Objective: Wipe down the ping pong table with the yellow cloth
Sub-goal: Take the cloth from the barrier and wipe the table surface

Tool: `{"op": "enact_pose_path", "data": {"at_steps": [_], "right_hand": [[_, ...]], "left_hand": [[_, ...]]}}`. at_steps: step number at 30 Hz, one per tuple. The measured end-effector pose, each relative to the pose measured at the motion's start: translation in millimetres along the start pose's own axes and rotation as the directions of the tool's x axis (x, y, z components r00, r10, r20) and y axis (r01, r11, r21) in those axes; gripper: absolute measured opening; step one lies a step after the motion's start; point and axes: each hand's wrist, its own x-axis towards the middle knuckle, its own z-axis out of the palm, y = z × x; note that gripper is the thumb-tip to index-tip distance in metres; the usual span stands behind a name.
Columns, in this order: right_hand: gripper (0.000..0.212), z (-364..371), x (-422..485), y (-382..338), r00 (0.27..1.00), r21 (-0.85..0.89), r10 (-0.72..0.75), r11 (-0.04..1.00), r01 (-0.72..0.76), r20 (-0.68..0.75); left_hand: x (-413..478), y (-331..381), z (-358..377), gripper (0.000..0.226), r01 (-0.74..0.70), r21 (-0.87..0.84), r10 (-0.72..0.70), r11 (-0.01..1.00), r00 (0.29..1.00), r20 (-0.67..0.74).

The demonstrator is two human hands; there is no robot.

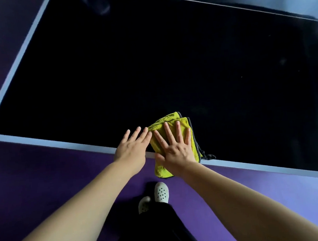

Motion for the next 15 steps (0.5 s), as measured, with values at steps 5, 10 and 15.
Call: {"op": "enact_pose_path", "data": {"at_steps": [5, 10, 15], "right_hand": [[0.075, 4, 4, -5, 0.998, 0.009, 0.0, 1.0, 0.0, -0.07], [0.074, 11, 10, -12, 0.99, -0.022, 0.011, 1.0, -0.015, -0.143], [0.074, 7, 25, -44, 0.986, -0.013, 0.095, 0.995, -0.098, -0.135]], "left_hand": [[6, -11, -7, 0.067, -0.035, 0.045, 0.034, 0.998, 0.999, 0.004], [8, -25, -8, 0.065, -0.096, 0.082, 0.096, 0.992, 0.995, 0.014], [15, -62, -10, 0.062, -0.172, 0.101, 0.172, 0.98, 0.985, 0.006]]}}
